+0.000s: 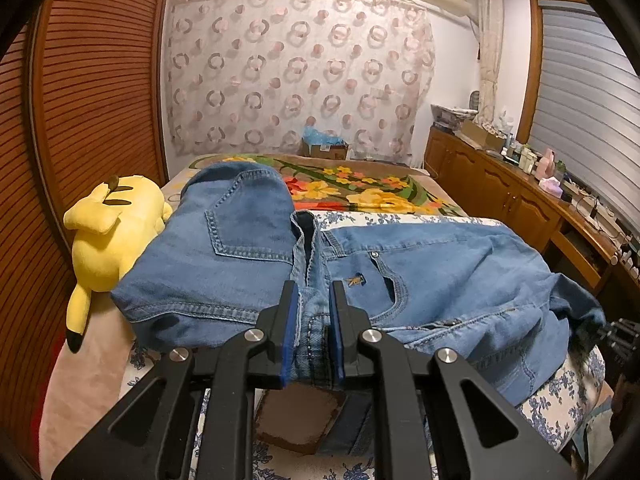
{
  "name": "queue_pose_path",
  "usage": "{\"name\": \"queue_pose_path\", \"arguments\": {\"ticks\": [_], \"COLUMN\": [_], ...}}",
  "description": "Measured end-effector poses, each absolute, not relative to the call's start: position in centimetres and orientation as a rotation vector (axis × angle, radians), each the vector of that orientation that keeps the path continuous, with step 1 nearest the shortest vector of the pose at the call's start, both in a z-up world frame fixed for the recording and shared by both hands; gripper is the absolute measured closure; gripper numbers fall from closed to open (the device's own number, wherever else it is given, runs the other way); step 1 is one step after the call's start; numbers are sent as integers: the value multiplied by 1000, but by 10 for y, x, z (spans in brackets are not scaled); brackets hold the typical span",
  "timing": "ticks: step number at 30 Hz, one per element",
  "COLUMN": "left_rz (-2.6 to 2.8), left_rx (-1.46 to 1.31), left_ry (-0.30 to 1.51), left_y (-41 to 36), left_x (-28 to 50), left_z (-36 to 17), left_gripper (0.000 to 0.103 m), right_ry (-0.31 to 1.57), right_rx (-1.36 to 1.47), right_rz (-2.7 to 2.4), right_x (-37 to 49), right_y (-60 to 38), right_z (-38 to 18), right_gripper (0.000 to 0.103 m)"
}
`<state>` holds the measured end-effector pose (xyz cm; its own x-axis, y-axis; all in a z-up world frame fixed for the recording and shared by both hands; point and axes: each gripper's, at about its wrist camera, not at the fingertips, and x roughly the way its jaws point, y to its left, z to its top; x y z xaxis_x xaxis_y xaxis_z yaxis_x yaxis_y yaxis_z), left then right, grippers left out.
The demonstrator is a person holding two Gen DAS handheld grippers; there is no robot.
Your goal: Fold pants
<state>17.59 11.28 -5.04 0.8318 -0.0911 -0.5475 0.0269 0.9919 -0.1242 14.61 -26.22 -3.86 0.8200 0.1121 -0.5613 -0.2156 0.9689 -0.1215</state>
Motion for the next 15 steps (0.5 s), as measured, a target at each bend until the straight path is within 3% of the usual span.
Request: {"name": "queue_pose_path", "arguments": {"ticks": [9,15], "left_rz": [-72,-81], "left_rx": [-88,-87], "left_ry": [514,533], "left_y": [112,108], "left_x": [189,218], "left_z": [-24,-33], "left_gripper": [87,87], "right_ry": [428,451], "right_rx": [-174,-117], "right_rz": [89,87], "right_x": [163,182], "right_y": [-306,-321], "right_z": [22,3], "right_gripper": [98,98]}}
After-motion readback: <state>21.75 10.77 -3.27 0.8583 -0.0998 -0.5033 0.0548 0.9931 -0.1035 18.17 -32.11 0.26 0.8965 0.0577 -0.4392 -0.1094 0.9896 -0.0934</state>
